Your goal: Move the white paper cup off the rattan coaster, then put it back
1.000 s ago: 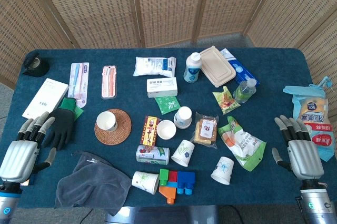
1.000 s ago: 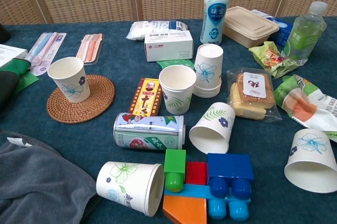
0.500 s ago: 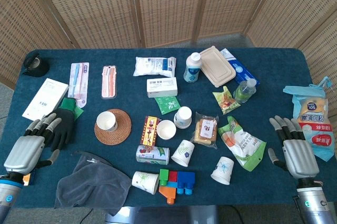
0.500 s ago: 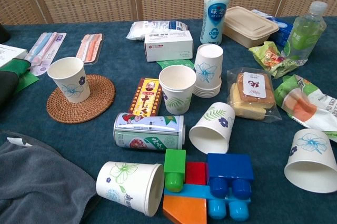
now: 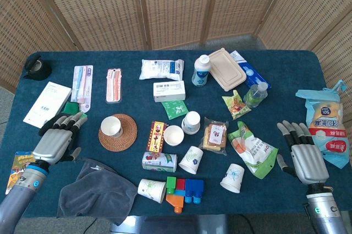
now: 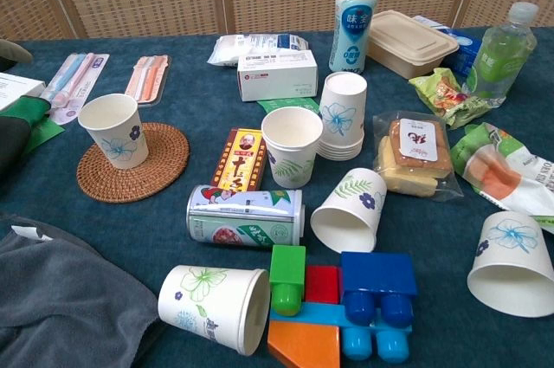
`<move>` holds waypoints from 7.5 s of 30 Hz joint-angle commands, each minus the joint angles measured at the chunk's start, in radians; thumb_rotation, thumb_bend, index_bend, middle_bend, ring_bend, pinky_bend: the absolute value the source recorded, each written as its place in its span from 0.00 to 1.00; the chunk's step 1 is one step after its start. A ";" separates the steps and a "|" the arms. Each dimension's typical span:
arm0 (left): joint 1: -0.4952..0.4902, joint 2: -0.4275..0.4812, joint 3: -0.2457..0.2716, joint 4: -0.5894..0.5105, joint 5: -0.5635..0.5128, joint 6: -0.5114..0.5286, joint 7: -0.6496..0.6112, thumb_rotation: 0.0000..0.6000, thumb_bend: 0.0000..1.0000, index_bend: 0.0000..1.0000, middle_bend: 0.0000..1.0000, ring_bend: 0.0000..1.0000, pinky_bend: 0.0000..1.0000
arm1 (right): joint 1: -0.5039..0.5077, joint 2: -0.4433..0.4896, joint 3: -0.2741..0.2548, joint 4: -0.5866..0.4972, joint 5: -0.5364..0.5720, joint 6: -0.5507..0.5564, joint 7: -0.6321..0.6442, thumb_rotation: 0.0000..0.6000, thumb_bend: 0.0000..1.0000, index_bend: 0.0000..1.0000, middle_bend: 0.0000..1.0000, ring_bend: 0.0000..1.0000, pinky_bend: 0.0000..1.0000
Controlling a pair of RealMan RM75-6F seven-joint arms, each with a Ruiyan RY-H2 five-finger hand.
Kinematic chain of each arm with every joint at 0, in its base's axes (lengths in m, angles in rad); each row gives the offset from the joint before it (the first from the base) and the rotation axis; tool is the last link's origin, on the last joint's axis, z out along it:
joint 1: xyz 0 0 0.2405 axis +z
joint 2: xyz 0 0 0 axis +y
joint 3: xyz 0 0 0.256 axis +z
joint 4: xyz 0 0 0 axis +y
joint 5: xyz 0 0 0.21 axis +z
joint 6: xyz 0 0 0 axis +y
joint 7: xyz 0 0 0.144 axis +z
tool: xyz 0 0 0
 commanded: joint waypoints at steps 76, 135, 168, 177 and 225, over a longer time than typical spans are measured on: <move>-0.623 -0.210 0.183 0.136 -0.522 -0.107 0.674 1.00 0.50 0.23 0.25 0.33 0.45 | -0.046 0.019 -0.011 0.014 0.001 0.054 0.042 1.00 0.45 0.00 0.00 0.00 0.00; -0.369 -0.126 0.200 0.181 -0.148 -0.026 0.072 1.00 0.49 0.00 0.00 0.00 0.23 | -0.051 0.037 -0.020 -0.055 -0.037 0.064 -0.023 1.00 0.45 0.00 0.00 0.00 0.00; -0.238 -0.039 0.254 0.244 0.299 -0.150 -0.267 1.00 0.45 0.00 0.00 0.00 0.13 | -0.038 0.037 -0.017 -0.114 -0.023 0.053 -0.113 1.00 0.45 0.00 0.00 0.00 0.00; -0.232 -0.040 0.262 0.271 0.335 -0.191 -0.313 1.00 0.45 0.00 0.00 0.00 0.10 | -0.049 0.038 -0.023 -0.127 -0.027 0.070 -0.127 1.00 0.45 0.00 0.00 0.00 0.00; -0.166 -0.161 0.202 0.316 0.246 -0.177 -0.177 1.00 0.45 0.27 0.06 0.00 0.18 | -0.054 0.031 -0.026 -0.085 -0.030 0.060 -0.047 1.00 0.45 0.00 0.00 0.00 0.00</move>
